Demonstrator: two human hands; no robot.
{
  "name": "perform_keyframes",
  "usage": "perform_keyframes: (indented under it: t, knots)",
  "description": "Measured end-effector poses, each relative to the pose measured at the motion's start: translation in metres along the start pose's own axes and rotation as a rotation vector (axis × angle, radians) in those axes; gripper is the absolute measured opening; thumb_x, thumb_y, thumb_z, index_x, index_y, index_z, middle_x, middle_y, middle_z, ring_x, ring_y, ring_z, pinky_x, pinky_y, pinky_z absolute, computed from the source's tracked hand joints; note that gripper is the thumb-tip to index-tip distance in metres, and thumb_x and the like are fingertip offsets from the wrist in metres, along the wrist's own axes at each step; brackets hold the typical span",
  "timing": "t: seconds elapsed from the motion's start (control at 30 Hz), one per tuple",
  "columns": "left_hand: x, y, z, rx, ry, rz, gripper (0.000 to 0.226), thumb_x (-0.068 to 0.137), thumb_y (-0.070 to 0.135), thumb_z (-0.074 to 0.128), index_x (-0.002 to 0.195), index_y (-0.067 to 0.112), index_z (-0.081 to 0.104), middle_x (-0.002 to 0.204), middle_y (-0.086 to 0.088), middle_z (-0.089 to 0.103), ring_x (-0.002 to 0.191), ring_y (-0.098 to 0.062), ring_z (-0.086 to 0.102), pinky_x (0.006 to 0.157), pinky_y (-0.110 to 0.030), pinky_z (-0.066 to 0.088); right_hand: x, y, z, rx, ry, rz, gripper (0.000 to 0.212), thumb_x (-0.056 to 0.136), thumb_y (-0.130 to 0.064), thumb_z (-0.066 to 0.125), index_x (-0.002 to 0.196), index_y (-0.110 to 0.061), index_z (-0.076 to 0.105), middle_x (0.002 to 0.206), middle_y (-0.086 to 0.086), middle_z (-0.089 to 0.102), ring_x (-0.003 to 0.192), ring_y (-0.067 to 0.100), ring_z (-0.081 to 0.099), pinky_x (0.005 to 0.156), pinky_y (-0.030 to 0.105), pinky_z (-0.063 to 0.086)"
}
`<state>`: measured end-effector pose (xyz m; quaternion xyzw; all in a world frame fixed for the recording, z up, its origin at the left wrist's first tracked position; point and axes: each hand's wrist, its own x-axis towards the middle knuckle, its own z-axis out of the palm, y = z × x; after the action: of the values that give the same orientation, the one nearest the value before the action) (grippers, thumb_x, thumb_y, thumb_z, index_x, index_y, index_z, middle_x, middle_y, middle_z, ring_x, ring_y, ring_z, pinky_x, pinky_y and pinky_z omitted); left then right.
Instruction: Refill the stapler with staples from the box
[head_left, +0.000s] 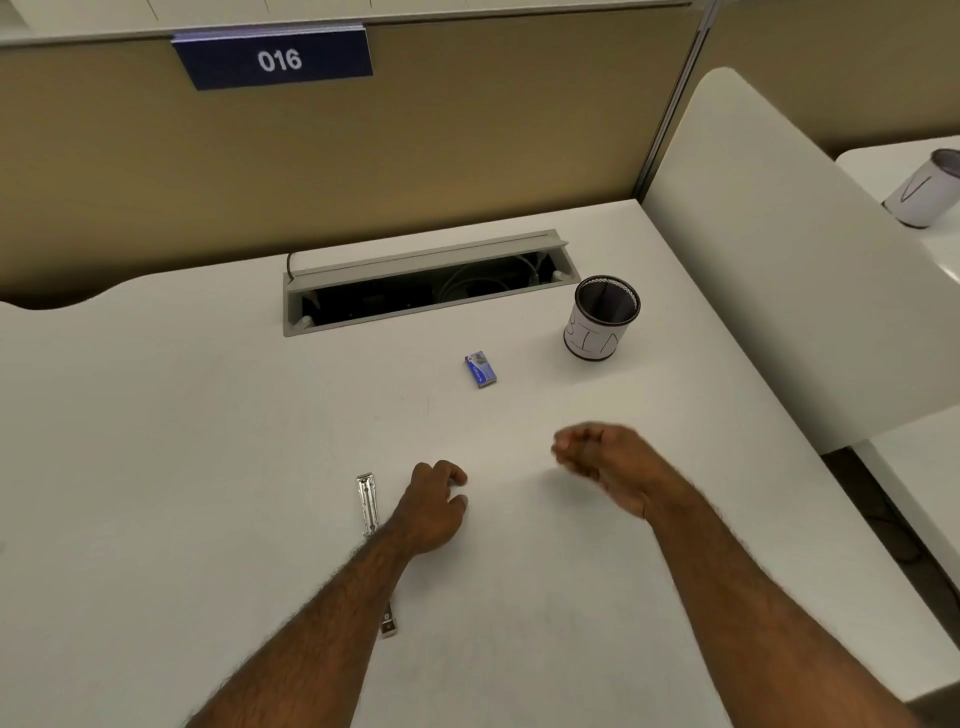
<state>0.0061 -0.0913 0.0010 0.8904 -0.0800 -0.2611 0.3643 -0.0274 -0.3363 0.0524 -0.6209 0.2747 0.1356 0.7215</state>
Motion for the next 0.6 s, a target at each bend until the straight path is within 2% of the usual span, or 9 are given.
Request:
perform_keyframes:
  t: [0.07,0.13,0.17,0.27,0.4,0.47,0.53,0.6]
  knots:
    - [0.0,0.004,0.0,0.008,0.002,-0.007,0.021,0.086,0.013,0.056,0.107,0.015,0.055,0.101,-0.003,0.04,0.098,-0.02,0.055,0.09,-0.029,0.044,0.011,-0.035,-0.002,-0.215,0.267,-0.226,0.017,0.081,0.004,0.065,0.08,-0.013,0.069,0.077,0.007,0.07,0.069,0.016,0.062,0.073,0.031,0.049]
    - [0.0,0.009,0.002,0.012,0.024,-0.012,0.021,0.086,0.014,0.056,0.107,0.014,0.056,0.102,-0.004,0.042,0.098,-0.022,0.055,0.092,-0.033,0.045,0.024,-0.073,-0.006,-0.458,0.544,-0.411,0.011,0.08,-0.009,0.067,0.081,-0.019,0.071,0.077,-0.002,0.07,0.07,0.012,0.061,0.073,0.026,0.046]
    - [0.001,0.012,0.002,0.01,0.041,-0.012,0.02,0.086,0.014,0.056,0.106,0.013,0.056,0.103,-0.005,0.043,0.097,-0.023,0.055,0.092,-0.033,0.045,0.03,-0.09,-0.008,-0.547,0.628,-0.491,0.01,0.08,-0.012,0.066,0.083,-0.02,0.072,0.078,-0.004,0.071,0.072,0.009,0.061,0.073,0.021,0.044]
    - [0.003,0.017,0.006,0.016,0.068,-0.007,0.021,0.085,0.014,0.058,0.106,0.011,0.057,0.107,-0.011,0.047,0.1,-0.027,0.055,0.093,-0.034,0.044,0.051,-0.122,-0.013,-0.678,0.675,-0.581,0.015,0.084,-0.01,0.061,0.091,-0.016,0.072,0.093,0.001,0.074,0.085,0.013,0.065,0.077,0.015,0.04]
    - [0.004,0.013,0.011,0.068,0.094,0.047,0.029,0.083,0.018,0.062,0.11,0.012,0.055,0.112,-0.011,0.047,0.102,-0.026,0.053,0.092,-0.033,0.043,0.073,-0.136,-0.021,-0.85,0.662,-0.492,0.028,0.087,-0.001,0.051,0.1,-0.012,0.073,0.108,0.007,0.072,0.103,0.025,0.064,0.088,0.022,0.044]
    - [0.002,0.009,0.016,0.169,0.144,0.095,0.036,0.084,0.027,0.06,0.117,0.016,0.051,0.116,-0.007,0.043,0.106,-0.023,0.047,0.092,-0.031,0.042,0.076,-0.135,-0.015,-0.804,0.757,-0.527,0.031,0.085,0.001,0.048,0.097,-0.012,0.073,0.103,0.009,0.073,0.095,0.026,0.065,0.084,0.027,0.049]
    - [-0.001,0.007,0.026,0.367,0.214,0.157,0.042,0.088,0.038,0.051,0.125,0.021,0.045,0.124,-0.004,0.04,0.11,-0.022,0.041,0.093,-0.031,0.04,0.071,-0.127,0.001,-0.711,0.81,-0.659,0.026,0.083,0.0,0.05,0.091,-0.01,0.073,0.092,0.01,0.074,0.084,0.026,0.066,0.075,0.024,0.048]
    - [-0.004,0.006,0.034,0.503,0.246,0.162,0.05,0.091,0.045,0.038,0.136,0.023,0.036,0.14,-0.004,0.034,0.124,-0.024,0.035,0.102,-0.034,0.036,0.073,-0.11,0.022,-0.702,0.705,-0.789,0.021,0.082,0.003,0.054,0.089,-0.004,0.072,0.09,0.013,0.074,0.084,0.029,0.067,0.078,0.025,0.046]
